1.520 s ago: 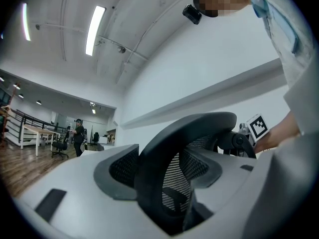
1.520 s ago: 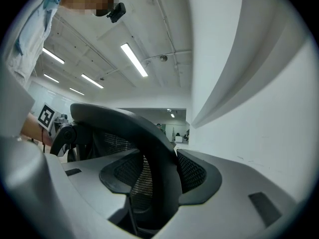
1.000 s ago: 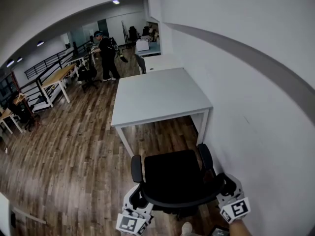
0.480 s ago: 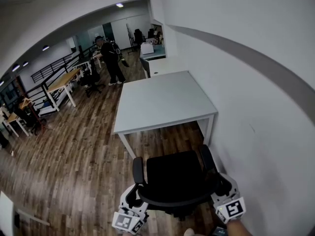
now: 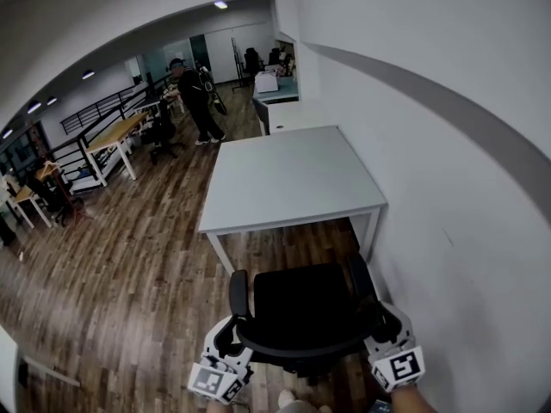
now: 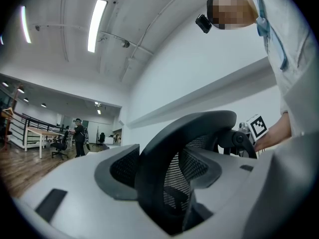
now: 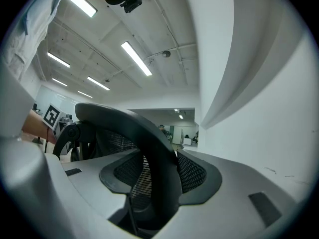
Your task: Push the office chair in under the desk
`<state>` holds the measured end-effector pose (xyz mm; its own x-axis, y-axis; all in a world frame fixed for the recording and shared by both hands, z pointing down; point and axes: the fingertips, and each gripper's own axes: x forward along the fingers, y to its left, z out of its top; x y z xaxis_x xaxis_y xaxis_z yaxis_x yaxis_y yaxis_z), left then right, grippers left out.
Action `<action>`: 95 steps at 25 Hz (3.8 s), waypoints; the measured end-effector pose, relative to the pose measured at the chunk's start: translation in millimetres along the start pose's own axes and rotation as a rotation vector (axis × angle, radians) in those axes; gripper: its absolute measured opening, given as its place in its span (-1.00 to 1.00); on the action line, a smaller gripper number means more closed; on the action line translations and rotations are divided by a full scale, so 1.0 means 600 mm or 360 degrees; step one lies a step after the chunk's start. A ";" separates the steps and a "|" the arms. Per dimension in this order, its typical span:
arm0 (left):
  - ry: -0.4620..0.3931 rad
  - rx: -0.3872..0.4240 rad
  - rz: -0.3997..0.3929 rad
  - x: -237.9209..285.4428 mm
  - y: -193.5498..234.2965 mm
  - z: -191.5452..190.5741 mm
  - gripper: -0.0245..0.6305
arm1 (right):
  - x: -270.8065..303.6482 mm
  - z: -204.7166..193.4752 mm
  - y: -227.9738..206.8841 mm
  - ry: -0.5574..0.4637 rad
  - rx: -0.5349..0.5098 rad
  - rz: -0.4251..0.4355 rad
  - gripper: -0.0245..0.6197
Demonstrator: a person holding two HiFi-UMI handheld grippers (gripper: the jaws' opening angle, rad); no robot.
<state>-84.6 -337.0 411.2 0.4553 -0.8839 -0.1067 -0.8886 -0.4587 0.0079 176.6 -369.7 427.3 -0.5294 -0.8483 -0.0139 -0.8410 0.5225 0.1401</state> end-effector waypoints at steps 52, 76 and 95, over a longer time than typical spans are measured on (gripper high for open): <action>-0.0005 0.0012 -0.0115 0.276 0.244 -0.013 -0.19 | 0.329 0.005 -0.096 -0.0029 0.0034 -0.0145 -0.22; 0.0014 -0.0012 -0.0109 0.463 0.353 -0.039 -0.19 | 0.524 -0.019 -0.203 0.0008 0.0035 -0.0086 -0.23; 0.0011 -0.0003 -0.0043 0.559 0.399 -0.040 -0.19 | 0.621 -0.022 -0.266 -0.0043 0.0062 -0.0005 -0.23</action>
<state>-143.3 -745.5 401.4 0.4796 -0.8718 -0.1001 -0.8758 -0.4826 0.0070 115.3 -770.3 413.0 -0.5288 -0.8477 -0.0410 -0.8463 0.5230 0.1014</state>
